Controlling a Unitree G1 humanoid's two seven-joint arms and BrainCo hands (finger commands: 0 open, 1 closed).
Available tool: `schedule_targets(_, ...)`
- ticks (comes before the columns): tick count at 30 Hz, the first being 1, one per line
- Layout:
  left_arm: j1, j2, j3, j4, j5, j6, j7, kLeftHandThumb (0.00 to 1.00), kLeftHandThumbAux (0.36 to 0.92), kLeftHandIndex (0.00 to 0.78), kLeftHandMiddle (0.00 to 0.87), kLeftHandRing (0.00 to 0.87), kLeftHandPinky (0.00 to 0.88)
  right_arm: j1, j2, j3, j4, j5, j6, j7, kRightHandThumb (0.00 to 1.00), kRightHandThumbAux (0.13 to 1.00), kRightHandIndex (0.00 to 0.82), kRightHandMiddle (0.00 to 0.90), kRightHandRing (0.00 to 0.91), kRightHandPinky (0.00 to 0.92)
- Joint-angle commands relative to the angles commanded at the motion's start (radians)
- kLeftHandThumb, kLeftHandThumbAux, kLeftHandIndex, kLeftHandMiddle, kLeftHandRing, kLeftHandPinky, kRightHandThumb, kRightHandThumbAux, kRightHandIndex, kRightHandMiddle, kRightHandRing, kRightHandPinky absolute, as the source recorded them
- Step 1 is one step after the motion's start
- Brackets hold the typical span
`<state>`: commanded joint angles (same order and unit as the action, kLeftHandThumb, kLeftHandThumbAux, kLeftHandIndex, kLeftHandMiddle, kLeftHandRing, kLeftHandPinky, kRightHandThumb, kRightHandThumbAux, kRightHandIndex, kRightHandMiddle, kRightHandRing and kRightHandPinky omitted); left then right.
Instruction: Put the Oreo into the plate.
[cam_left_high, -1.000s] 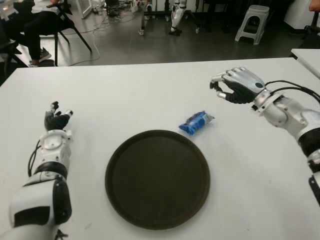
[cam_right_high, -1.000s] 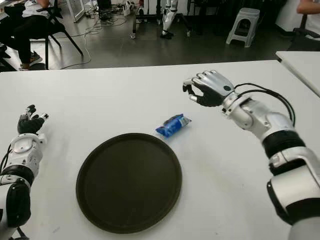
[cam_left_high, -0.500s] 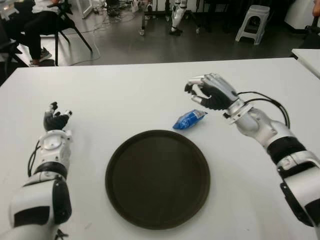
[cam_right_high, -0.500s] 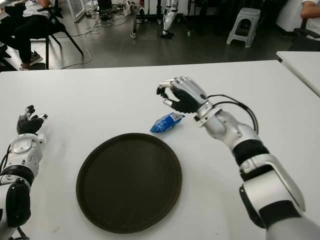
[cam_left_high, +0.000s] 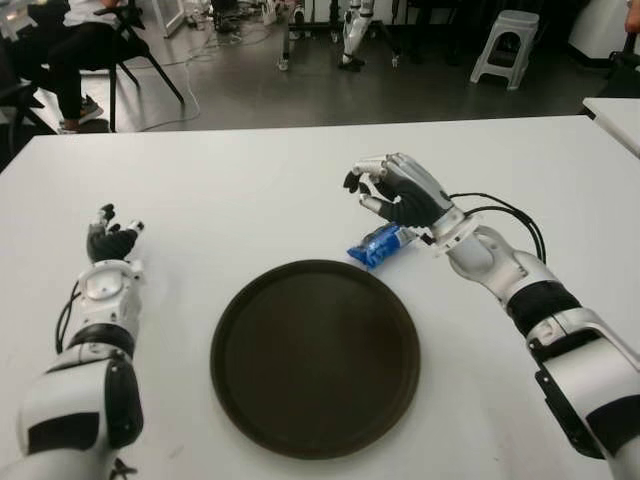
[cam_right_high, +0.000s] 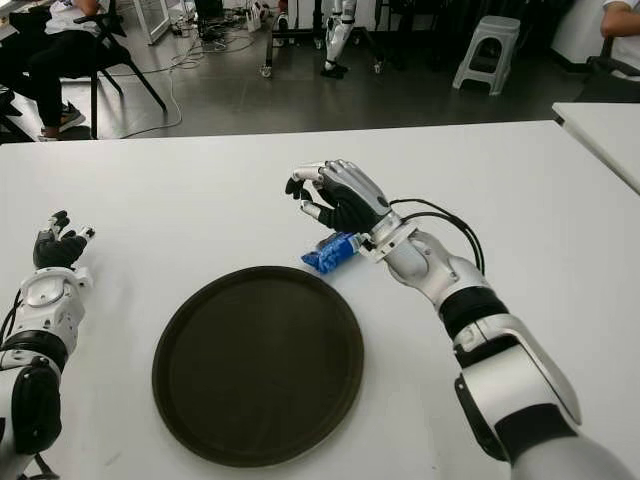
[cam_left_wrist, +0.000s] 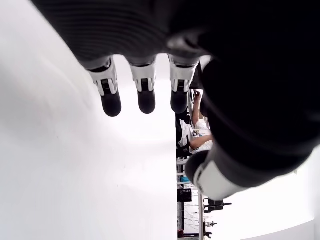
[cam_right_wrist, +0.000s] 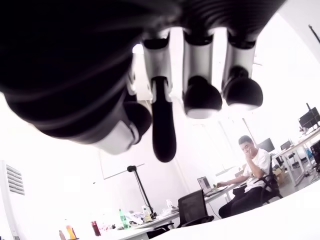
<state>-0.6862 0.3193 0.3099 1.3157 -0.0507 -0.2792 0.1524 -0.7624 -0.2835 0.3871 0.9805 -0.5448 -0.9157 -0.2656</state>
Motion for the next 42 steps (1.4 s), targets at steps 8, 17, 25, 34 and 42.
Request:
schedule_targets(8,-0.003,-0.003,-0.004,0.001,0.003,0.002,0.002,0.001,0.837,0.0,0.015,0.02,0.05,-0.013,-0.038,0.001,-0.003,-0.01,0.071,0.06,0.712,0.714,0.44,0.85,0.835,0.823)
schedule_targets(17,-0.004,-0.006,-0.002,-0.001,-0.001,0.005,-0.003,0.03,0.815,0.0,0.003,0.006,0.033,-0.037,-0.092,0.02,-0.035,-0.065,0.158,0.115,0.71,0.713,0.441,0.847,0.836,0.818)
schedule_targets(25,-0.004,-0.004,-0.011,0.0,0.007,0.014,0.002,0.051,0.791,0.0,0.017,0.012,0.03,-0.064,-0.156,0.04,-0.074,-0.133,0.185,0.118,0.695,0.716,0.429,0.618,0.626,0.578)
schedule_targets(34,-0.004,-0.006,-0.015,-0.002,0.006,0.012,0.0,0.053,0.778,0.0,0.021,0.015,0.036,-0.079,-0.203,0.066,-0.119,-0.168,0.265,0.225,0.21,0.585,0.093,0.158,0.143,0.114)
schedule_targets(42,-0.003,-0.005,-0.017,-0.001,0.006,0.012,0.001,0.051,0.799,0.0,0.022,0.015,0.038,-0.095,-0.23,0.082,-0.139,-0.176,0.253,0.276,0.164,0.562,0.013,0.059,0.032,0.017)
